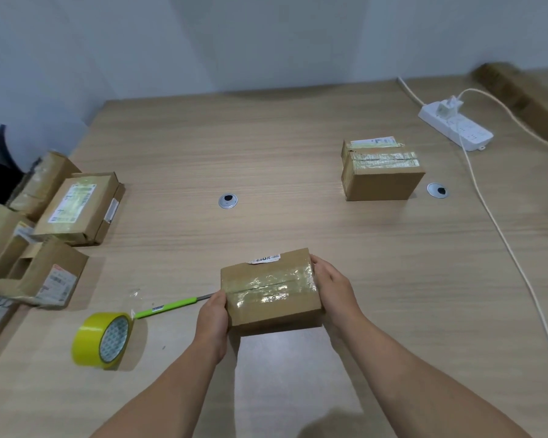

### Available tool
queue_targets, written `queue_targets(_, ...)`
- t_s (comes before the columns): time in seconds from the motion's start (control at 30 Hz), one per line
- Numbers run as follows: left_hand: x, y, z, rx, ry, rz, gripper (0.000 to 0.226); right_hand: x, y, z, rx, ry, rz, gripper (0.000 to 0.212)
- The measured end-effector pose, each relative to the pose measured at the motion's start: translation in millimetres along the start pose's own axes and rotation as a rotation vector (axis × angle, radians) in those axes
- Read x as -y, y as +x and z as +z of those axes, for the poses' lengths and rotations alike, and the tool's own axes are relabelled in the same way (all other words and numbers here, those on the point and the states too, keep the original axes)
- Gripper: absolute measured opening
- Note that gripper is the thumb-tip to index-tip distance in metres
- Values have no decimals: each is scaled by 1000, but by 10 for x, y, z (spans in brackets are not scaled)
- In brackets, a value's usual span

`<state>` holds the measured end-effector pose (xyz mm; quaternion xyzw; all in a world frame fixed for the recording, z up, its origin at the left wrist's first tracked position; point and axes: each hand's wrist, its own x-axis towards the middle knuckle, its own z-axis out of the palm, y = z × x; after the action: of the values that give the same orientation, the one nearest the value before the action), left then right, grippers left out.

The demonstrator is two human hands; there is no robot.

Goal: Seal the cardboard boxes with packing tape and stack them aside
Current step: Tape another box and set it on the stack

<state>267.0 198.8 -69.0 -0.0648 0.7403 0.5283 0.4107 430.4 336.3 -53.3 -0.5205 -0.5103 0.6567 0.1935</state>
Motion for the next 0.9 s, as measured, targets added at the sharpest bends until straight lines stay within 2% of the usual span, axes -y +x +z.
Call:
queue_targets(0.17, 90, -54, -38, -54, 368, 151, 32, 116, -7, -39, -10, -19, -31, 29)
queue_targets(0.27, 68, -185, -23, -111, 509, 216, 34, 197, -98, -55, 5, -31, -31, 61)
queue_targets(0.33, 45, -220, 0, -144, 538, 213, 35, 210, -121, -56, 48, -48, -21, 69)
queue_targets(0.43, -15, -314, 51, -149, 525, 175, 30, 264, -144, -18, 124, -67, -28, 49)
queue_targets(0.57, -133, -444, 202, -38, 570, 276, 38, 329, -190, 148, 43, -93, -85, 50)
queue_targets(0.67, -202, -475, 259, 17, 467, 293, 47, 366, -257, 286, 12, -130, -147, 28)
queue_targets(0.83, -380, -543, 158, -65, 272, 389, 18, 391, -334, 479, 18, -94, -191, 9)
queue_targets(0.9, -442, -566, 130, -25, 164, 366, 25, 388, -370, 570, 15, -43, -176, 8)
